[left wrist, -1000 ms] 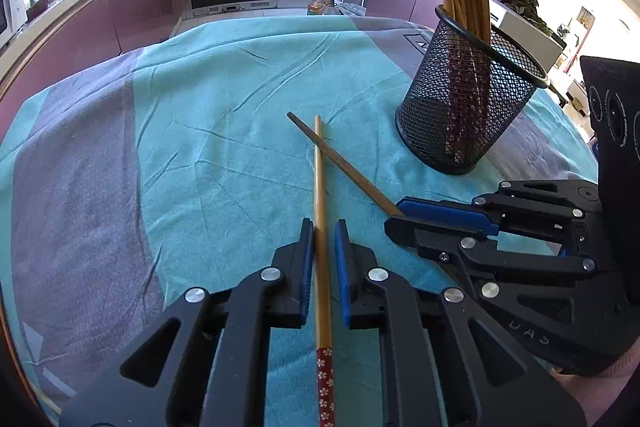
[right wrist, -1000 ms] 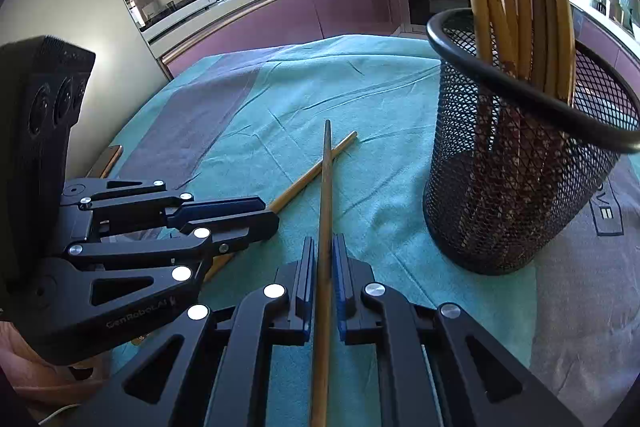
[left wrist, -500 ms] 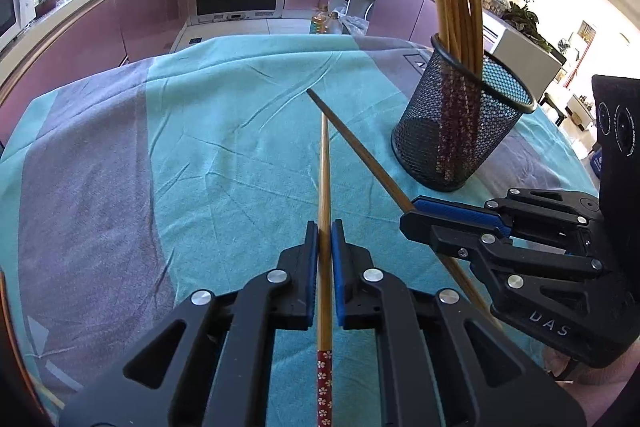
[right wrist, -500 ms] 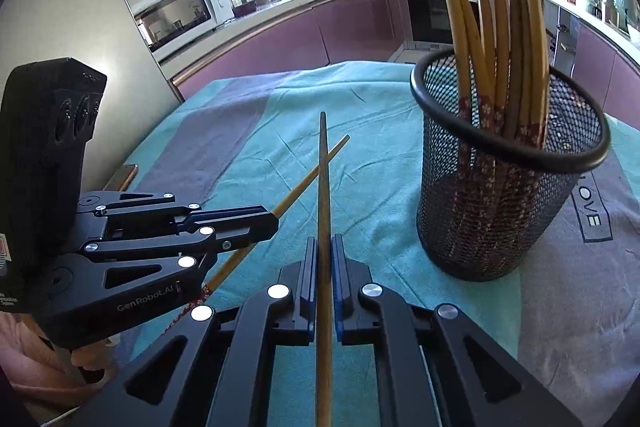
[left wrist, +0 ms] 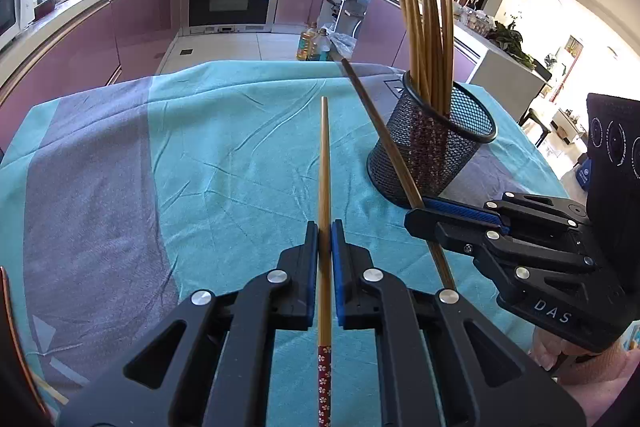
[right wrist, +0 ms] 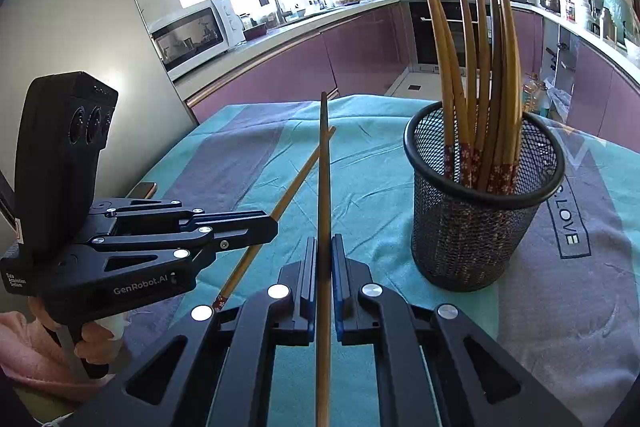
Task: Organize utensils
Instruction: 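Grasp a chopstick with the left tool while the right tool grasps the other, then lift both held chopsticks upright and carry them over the mesh cup, then lower the left tool's chopstick into the mesh cup while the right tool holds its own above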
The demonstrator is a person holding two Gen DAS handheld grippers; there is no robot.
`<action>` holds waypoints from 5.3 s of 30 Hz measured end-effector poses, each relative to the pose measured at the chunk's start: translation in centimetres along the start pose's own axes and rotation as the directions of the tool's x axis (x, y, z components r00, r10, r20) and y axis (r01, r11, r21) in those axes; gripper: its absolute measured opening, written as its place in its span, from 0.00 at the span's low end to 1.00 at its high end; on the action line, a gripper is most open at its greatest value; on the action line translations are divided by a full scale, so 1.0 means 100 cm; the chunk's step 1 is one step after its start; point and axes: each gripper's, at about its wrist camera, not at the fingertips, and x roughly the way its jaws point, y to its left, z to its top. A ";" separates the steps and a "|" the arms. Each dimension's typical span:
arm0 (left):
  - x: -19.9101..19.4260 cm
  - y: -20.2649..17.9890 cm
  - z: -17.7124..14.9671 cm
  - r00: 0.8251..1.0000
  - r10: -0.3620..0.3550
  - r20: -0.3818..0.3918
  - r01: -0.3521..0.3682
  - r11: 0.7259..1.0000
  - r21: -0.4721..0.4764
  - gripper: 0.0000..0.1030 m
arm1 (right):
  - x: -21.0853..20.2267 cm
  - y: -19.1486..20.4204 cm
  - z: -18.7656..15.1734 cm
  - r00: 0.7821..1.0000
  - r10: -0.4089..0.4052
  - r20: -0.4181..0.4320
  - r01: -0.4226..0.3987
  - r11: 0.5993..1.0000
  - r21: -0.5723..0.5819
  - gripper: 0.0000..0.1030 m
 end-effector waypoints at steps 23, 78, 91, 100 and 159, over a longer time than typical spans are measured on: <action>-0.032 -0.011 0.005 0.997 -0.031 0.074 0.031 0.999 0.011 0.07 | -0.035 -0.005 0.005 0.997 -0.008 0.082 0.009 1.000 -0.010 0.06; -0.070 -0.027 0.024 0.975 -0.113 0.190 0.104 0.993 0.060 0.07 | -0.085 -0.026 0.027 0.973 -0.045 0.225 0.046 0.999 0.004 0.06; -0.072 -0.030 0.027 0.973 -0.116 0.202 0.104 0.992 0.067 0.07 | -0.090 -0.027 0.030 0.970 -0.050 0.236 0.051 0.999 0.001 0.06; -0.072 -0.031 0.029 0.972 -0.116 0.206 0.104 0.992 0.070 0.07 | -0.093 -0.027 0.031 0.969 -0.053 0.242 0.054 0.999 0.001 0.06; -0.079 -0.049 0.049 0.947 -0.163 0.277 0.123 0.980 0.156 0.07 | -0.116 -0.031 0.046 0.951 -0.068 0.303 0.078 0.997 -0.020 0.06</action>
